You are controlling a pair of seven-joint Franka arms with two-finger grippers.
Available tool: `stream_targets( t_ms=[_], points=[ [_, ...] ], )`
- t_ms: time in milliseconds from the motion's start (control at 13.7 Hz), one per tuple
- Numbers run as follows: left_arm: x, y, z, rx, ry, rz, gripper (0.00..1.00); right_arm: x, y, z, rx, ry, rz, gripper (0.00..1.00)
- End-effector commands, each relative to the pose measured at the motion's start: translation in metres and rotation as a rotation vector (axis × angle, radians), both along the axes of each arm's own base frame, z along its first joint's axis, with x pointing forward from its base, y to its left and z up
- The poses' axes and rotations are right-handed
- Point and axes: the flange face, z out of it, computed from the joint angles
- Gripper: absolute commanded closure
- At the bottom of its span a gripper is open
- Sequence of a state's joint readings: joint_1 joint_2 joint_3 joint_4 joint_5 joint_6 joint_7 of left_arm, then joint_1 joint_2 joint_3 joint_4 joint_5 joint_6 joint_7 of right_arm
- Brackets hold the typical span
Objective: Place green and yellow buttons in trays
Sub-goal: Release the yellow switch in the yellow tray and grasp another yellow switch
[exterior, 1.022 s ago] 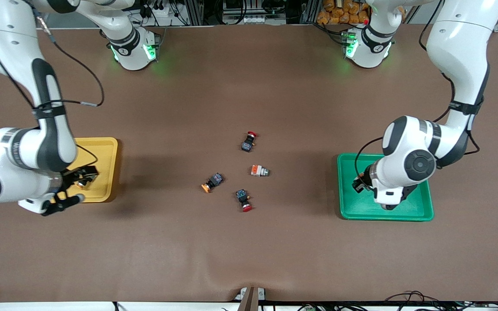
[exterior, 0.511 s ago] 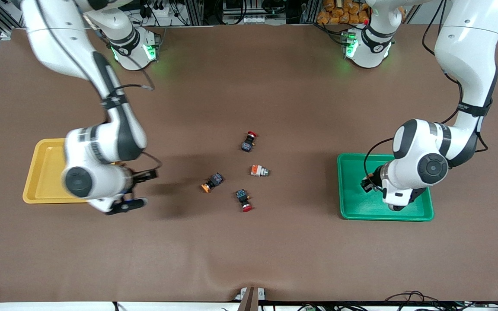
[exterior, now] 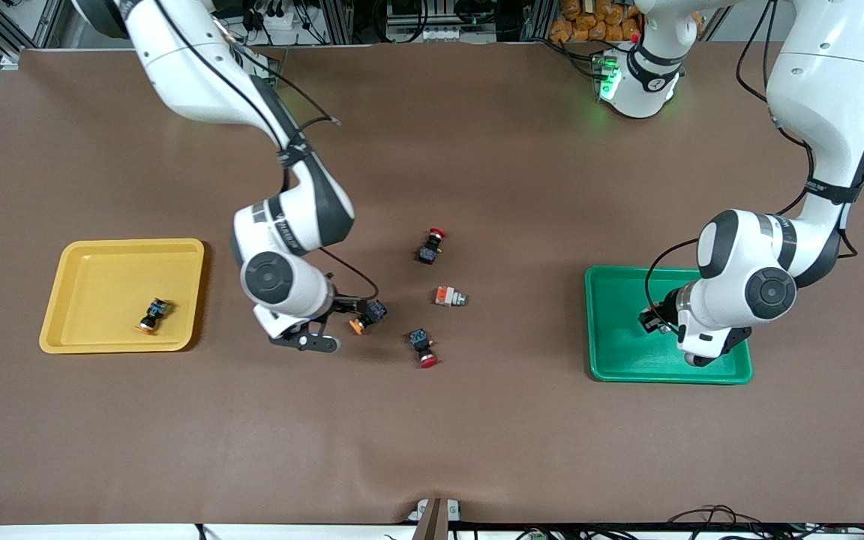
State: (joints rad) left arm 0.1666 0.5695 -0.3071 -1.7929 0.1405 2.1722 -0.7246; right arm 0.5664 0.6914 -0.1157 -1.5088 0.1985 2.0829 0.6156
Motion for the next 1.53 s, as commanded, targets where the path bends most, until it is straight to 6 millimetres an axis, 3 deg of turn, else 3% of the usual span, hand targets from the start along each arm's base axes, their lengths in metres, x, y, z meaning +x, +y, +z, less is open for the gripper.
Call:
stream_targets(
  t_ms=[0,73,146,219,292,584,657,803,1022,1241,1460],
  points=[
    [-0.002,0.017,-0.001,0.006,-0.012,-0.041,0.97,0.004,0.013,-0.027,-0.007,-0.029,-0.209,0.0],
    [-0.002,0.021,-0.002,0.004,-0.01,-0.052,0.81,-0.005,0.029,-0.038,-0.021,-0.026,-0.241,0.0],
    [-0.003,0.021,-0.003,0.002,-0.009,-0.063,0.57,-0.009,0.039,-0.045,-0.024,-0.034,-0.27,0.0],
    [-0.003,0.022,-0.003,0.001,-0.007,-0.06,0.22,-0.008,0.041,-0.049,-0.014,-0.052,-0.294,0.0],
    [-0.004,0.022,-0.003,0.001,-0.006,-0.059,0.0,-0.01,0.046,-0.058,-0.015,-0.061,-0.298,0.0],
    [-0.004,0.016,0.003,0.004,-0.01,-0.048,0.0,-0.016,0.055,-0.076,-0.015,-0.075,-0.284,0.0],
    [-0.004,0.011,0.007,0.001,-0.01,-0.042,0.0,-0.015,0.053,-0.078,-0.015,-0.078,-0.272,0.26],
    [-0.006,-0.014,0.013,-0.009,-0.012,-0.009,0.0,-0.011,0.046,-0.077,-0.01,-0.079,-0.244,1.0],
    [-0.009,-0.045,0.02,-0.018,-0.017,0.044,0.0,-0.007,0.043,-0.062,0.001,-0.087,-0.195,1.0],
    [-0.013,-0.073,0.026,-0.03,-0.018,0.086,0.0,-0.007,0.02,-0.036,-0.031,0.006,-0.054,1.0],
    [-0.021,-0.113,0.03,-0.026,-0.019,0.111,0.0,0.015,-0.057,0.007,-0.012,0.089,0.07,1.0]
  ],
)
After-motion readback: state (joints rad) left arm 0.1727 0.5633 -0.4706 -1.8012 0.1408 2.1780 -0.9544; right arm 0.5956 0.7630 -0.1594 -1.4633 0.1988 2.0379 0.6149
